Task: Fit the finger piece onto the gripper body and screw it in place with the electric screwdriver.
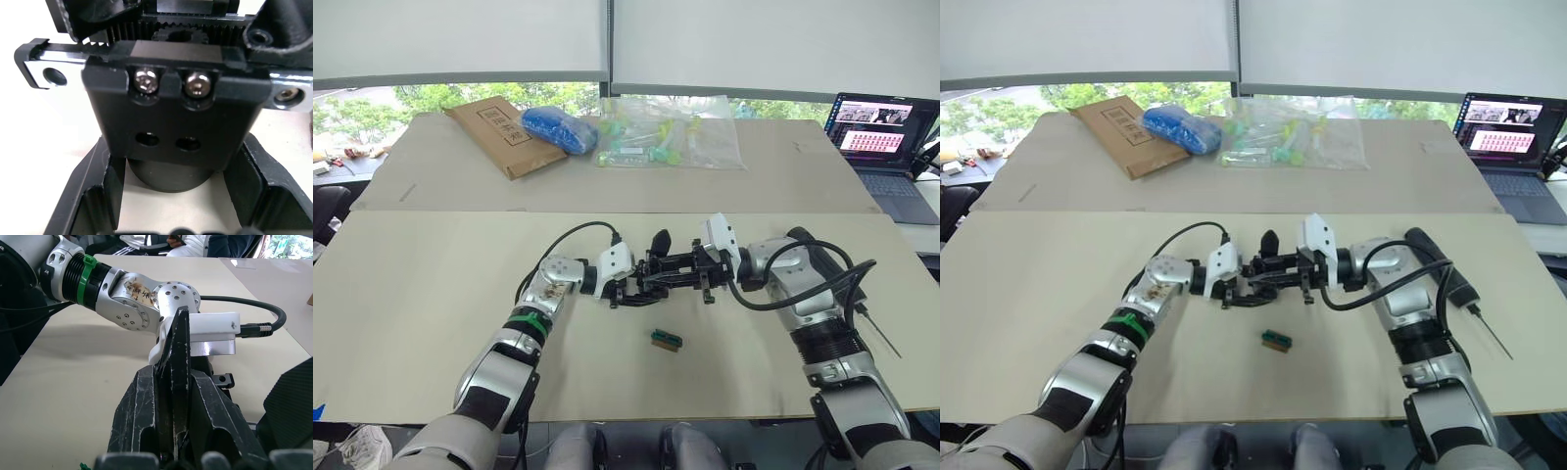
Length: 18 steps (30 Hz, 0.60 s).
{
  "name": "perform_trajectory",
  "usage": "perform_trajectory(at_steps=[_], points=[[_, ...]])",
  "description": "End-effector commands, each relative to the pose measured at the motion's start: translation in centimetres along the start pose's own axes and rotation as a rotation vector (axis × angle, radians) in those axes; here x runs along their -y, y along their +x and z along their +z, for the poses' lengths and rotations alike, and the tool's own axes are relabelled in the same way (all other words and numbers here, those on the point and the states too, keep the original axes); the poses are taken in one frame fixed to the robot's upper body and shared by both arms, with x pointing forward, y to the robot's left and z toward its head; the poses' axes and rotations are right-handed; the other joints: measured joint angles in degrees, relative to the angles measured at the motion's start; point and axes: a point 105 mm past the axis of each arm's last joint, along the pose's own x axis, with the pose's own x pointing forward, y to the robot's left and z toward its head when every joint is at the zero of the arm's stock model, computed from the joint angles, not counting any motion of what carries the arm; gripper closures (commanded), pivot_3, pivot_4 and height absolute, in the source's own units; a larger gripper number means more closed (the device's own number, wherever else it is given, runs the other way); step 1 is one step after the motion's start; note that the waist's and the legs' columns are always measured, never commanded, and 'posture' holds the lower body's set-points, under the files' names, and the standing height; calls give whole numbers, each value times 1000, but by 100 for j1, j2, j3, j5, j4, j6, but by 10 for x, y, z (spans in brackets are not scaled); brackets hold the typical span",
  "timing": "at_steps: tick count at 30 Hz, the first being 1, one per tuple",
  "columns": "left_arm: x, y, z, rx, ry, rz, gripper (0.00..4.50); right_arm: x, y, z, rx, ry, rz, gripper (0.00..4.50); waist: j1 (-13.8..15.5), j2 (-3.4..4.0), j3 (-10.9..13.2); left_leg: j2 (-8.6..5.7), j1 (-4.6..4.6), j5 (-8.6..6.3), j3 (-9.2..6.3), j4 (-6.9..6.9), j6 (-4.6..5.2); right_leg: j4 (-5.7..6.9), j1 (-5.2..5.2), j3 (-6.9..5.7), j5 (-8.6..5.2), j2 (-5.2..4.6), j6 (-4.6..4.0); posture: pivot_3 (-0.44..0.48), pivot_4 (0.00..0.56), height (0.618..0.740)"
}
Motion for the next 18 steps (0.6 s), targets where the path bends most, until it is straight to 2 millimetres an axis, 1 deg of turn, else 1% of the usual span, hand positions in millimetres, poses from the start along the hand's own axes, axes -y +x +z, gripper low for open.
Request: perform_trajectory(at_steps=[1,4,6,10,13,18], points=[[-1,1,6,16,19,5,2211,-5,2,-19,-37,72,-6,4113,-5,0,0,0,1,0,0,0,0,0,1,0,0,0,0,0,150,740],[0,1,5,17,17,7,2211,-7,-1,-28,-28,120,-23,4113,-6,0,-1,0,8,0,0,0,0,1,7,1,0,0,0,0,150,740],[0,2,5,17,17,10,2211,-8,-5,-37,-35,150,-42,4113,-5,0,-1,0,15,0,0,-1,0,0,14,1,0,0,0,0,150,740],[-3,2,6,13,34,23,2211,-18,-12,-57,-104,156,-17,4113,-1,0,-1,2,60,-1,-2,-8,0,-11,63,-2,0,0,0,0,150,740],[-6,3,10,21,36,32,2211,-20,-11,-58,-114,190,20,4113,6,1,-2,4,76,-1,-6,-11,0,-17,84,-4,0,-1,0,0,150,740],[-7,4,12,22,39,39,2211,-19,-6,-64,-177,252,96,4113,8,1,-3,6,81,-2,-7,-10,1,-12,85,-3,0,-3,0,0,150,740]])
